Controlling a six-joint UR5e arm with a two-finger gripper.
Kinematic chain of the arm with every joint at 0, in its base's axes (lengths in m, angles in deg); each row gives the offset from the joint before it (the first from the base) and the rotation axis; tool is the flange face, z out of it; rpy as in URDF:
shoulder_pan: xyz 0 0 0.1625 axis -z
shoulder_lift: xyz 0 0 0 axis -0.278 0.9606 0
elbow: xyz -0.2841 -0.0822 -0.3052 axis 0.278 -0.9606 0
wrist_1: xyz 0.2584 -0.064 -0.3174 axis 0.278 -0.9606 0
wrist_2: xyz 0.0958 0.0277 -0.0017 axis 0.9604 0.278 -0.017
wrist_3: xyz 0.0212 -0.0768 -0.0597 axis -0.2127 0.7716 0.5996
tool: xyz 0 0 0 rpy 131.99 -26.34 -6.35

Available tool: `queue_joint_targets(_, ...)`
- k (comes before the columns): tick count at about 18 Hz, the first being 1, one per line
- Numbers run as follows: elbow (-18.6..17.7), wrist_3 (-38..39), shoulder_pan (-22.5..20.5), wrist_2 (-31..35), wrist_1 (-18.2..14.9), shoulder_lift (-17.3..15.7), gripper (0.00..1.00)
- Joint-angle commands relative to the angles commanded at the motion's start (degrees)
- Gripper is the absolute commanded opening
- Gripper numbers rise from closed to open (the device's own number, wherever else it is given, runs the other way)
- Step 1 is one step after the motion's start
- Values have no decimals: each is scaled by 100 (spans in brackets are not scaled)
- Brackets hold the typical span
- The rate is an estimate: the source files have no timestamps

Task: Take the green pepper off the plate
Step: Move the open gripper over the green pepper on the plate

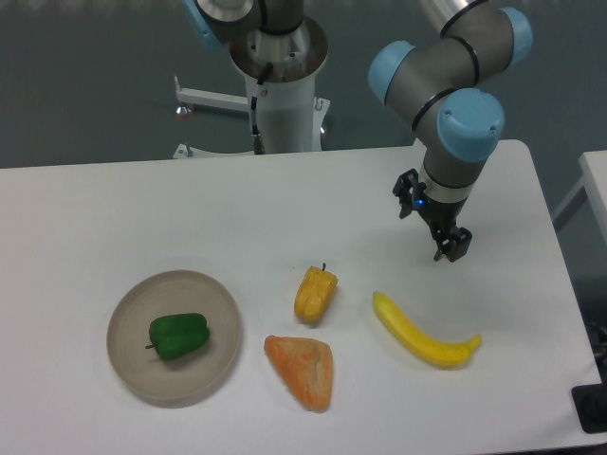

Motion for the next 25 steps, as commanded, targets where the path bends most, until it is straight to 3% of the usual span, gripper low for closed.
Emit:
queue_joint_targets(5,0,78,9,-9,0,-9,100)
queue_joint_targets(8,-17,114,70,-350,0,-70,100)
queue_joint_targets(13,263,1720,1035,-422,35,-123,100)
queue_joint_targets(17,589,2521,1703,-431,61,114,100)
queue_joint_targets(25,615,3032,2504,-729,324,623,100)
